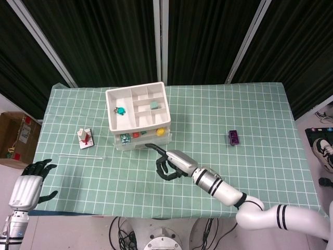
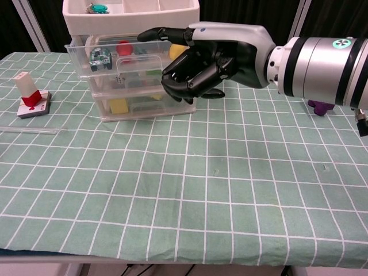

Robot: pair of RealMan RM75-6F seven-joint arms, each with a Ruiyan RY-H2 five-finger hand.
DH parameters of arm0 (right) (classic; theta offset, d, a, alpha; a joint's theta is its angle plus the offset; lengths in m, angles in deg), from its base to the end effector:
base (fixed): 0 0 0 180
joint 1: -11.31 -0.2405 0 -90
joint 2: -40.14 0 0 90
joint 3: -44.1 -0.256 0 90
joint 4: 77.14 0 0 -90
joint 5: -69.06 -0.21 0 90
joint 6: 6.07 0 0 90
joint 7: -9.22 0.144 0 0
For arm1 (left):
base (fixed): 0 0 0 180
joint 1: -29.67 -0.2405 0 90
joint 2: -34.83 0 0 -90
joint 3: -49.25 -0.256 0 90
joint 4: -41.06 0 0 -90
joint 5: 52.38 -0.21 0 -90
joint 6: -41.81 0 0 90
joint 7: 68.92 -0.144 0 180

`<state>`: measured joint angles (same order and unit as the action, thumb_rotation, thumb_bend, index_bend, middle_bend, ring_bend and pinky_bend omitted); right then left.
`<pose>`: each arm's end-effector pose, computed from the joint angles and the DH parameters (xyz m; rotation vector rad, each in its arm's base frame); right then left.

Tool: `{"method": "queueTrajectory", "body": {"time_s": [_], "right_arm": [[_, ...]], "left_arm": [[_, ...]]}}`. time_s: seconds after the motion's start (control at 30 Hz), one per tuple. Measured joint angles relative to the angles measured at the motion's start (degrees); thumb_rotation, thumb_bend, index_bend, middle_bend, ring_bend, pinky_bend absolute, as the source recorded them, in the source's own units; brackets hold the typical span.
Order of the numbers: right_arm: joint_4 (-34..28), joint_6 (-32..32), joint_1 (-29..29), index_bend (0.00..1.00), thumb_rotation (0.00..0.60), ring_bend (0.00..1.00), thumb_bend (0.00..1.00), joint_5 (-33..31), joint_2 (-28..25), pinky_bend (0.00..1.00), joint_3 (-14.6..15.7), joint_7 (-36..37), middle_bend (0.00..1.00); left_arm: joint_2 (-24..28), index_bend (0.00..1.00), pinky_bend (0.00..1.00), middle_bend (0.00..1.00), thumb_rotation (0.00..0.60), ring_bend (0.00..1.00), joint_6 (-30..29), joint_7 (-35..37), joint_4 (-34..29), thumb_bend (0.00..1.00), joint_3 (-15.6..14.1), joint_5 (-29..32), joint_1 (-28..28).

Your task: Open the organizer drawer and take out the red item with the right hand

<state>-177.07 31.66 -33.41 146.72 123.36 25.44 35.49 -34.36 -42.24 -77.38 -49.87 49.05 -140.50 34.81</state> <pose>-0.0477 -0.3071 -0.0095 1.9945 -1.7817 1.3972 -0.3063 0.1705 0.1211 -1.4945 -0.8682 -0.8238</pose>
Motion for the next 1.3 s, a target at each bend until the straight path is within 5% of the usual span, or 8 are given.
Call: {"method": "queueTrajectory", "body": {"time_s": [0.43, 0.63, 0.87, 1.3], "right_arm": [[5.36, -1.32, -7.50, 0.01, 0.600, 0.67, 0.44, -18.59, 1.22, 0.90, -1.12, -12.00, 0.65], [6.56, -1.56, -9.87, 0.23, 0.600, 0.71, 0.44, -24.01, 1.45, 0.91, -0.52, -15.68, 0.70], [1.84, -0.63, -8.82, 0.32, 0.600, 0.71, 0.44, -24.85, -1.36, 0.91, 0.31, -15.69, 0.71], [-6.40, -1.38, -4.78, 0.33, 0.600, 0.71, 0.46, -18.65, -7.12, 0.92, 2.40, -12.03, 0.71]], "left_arm": [[0.06, 0.27, 0.21, 0.17, 0.600, 0.17, 0.75, -0.03, 0.00, 0.00, 0.06, 0.75, 0.17], [0.21, 0.27, 0.21, 0.17, 0.600, 0.17, 0.38, -0.10, -0.28, 0.00, -0.06, 0.85, -0.16], [-0.20, 0.27, 0.21, 0.17, 0.600, 0.17, 0.72, -0.21, -0.09, 0.00, -0.03, 1.08, -0.06], [-0.22, 0.27, 0.21, 0.17, 0.600, 0.17, 0.85, -0.44, -0.37, 0.00, 0.02, 0.86, 0.18]]}}
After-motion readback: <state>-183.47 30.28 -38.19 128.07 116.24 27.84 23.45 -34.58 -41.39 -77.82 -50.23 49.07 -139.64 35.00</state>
